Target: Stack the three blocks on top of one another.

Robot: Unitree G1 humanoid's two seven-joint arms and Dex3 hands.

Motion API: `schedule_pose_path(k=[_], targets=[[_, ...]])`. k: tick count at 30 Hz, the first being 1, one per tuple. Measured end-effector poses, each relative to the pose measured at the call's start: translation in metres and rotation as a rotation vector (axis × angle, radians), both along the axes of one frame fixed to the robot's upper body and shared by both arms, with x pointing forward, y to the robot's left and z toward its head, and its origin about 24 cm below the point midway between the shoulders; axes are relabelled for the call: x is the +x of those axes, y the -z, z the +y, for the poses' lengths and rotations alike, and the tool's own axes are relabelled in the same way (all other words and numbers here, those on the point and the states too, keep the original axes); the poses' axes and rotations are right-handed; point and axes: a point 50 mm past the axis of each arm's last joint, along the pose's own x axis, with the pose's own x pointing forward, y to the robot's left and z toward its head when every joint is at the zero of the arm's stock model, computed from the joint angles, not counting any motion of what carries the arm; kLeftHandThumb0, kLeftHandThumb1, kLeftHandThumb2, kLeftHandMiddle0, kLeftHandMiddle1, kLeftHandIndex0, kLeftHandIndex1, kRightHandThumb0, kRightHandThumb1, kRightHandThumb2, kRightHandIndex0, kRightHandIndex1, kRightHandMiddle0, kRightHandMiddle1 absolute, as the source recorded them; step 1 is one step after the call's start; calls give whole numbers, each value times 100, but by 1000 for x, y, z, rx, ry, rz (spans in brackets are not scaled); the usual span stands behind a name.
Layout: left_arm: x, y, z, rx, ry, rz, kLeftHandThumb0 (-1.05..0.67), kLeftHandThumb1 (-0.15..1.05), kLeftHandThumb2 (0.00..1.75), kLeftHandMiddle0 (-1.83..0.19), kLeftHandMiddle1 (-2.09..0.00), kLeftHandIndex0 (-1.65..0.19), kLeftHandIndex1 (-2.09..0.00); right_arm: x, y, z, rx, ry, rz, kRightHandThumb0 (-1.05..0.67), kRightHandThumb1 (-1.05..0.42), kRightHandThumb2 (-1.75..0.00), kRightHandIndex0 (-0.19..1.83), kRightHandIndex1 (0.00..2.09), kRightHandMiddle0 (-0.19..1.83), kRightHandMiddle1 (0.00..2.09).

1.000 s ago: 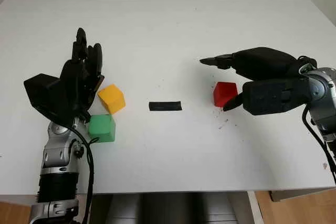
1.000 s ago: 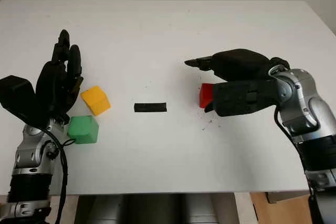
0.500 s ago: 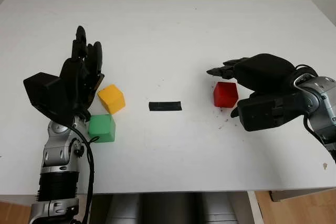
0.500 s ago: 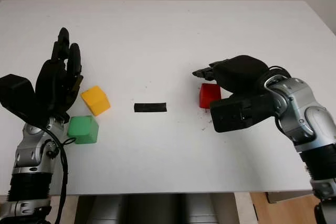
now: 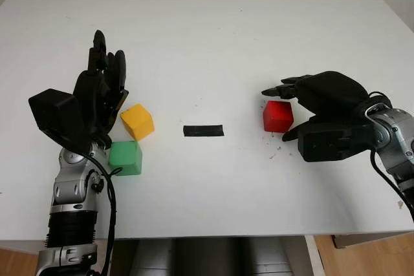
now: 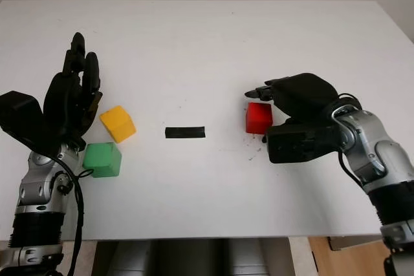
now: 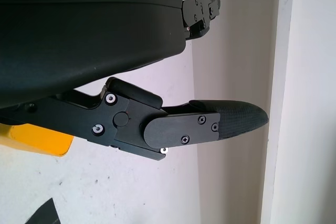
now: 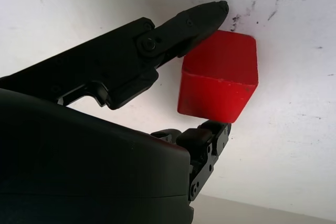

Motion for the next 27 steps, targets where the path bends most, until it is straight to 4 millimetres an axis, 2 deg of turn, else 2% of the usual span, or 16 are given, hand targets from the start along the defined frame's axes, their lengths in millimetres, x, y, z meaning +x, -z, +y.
schedule_pose_path(k=[7,10,11,20,23,27], targets=[[0,0,0,1,1,0,-74,105,49,18,-5,17,-5,1,7,-4,39,20,21,-60,-90,-6,36,8,61,26],[0,0,0,1,0,-1,-74,105,49,18,-5,17,-5,2,9,-4,58,25,28,-60,-91,-5,36,6,43,63],[0,0,0,1,0,-1,-74,105,49,18,-5,17,-5,2,9,-4,61,29,29,-60,-91,-5,36,6,40,70],[0,-1,0,3,3,-6,-74,105,49,18,-5,18,-5,0,12,-5,89,24,-25,-42,-94,-6,46,7,39,132],[0,-1,0,3,3,-6,-73,105,49,18,-5,17,-5,0,13,-6,105,17,-48,-36,-96,-6,48,8,37,141],[0,-1,0,4,4,-6,-72,105,49,19,-5,18,-5,0,14,-7,130,19,-72,-36,-97,-6,47,6,34,143]])
